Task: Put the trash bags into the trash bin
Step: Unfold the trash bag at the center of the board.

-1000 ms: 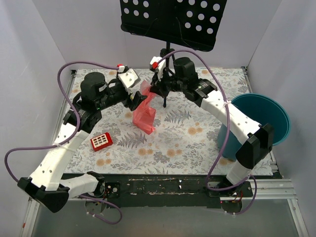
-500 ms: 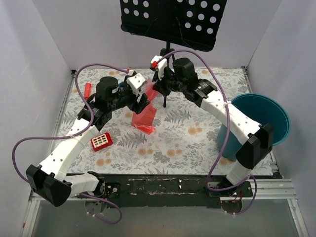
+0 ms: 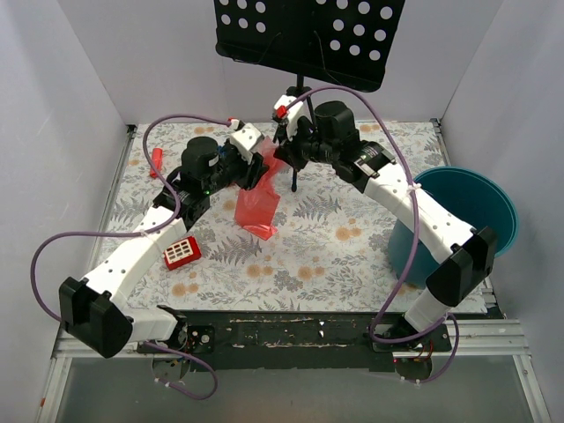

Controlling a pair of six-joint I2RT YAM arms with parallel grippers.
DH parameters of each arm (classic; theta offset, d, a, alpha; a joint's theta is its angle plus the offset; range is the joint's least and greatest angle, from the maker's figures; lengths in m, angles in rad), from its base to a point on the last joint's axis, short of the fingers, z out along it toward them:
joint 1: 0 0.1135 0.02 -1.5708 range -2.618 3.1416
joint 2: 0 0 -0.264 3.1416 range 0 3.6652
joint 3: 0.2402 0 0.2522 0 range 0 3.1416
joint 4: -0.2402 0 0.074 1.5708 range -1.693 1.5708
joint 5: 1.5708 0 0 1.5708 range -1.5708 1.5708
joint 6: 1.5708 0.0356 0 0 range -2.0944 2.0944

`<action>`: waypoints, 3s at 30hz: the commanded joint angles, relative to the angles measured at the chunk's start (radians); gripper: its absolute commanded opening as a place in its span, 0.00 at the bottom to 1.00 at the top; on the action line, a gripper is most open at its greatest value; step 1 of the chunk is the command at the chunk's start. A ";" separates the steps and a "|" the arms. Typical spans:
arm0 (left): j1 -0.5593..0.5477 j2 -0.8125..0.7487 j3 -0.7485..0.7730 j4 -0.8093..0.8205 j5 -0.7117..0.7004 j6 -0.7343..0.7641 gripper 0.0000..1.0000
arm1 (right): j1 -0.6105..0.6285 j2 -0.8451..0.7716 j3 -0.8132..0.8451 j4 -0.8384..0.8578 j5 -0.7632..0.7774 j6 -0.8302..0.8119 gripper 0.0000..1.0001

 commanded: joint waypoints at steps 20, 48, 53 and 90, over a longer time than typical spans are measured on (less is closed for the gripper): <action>0.000 -0.028 0.058 -0.056 0.029 0.019 0.00 | -0.048 -0.005 -0.097 0.097 0.044 0.248 0.42; 0.026 -0.108 -0.005 -0.046 -0.229 0.094 0.00 | -0.152 -0.109 -0.218 0.120 0.117 0.169 0.01; 0.026 -0.097 -0.017 -0.066 -0.157 0.097 0.00 | -0.159 -0.144 -0.236 0.137 -0.019 0.161 0.01; -0.014 -0.005 0.004 0.063 -0.051 0.151 0.07 | -0.096 -0.060 0.067 0.151 -0.151 0.446 0.01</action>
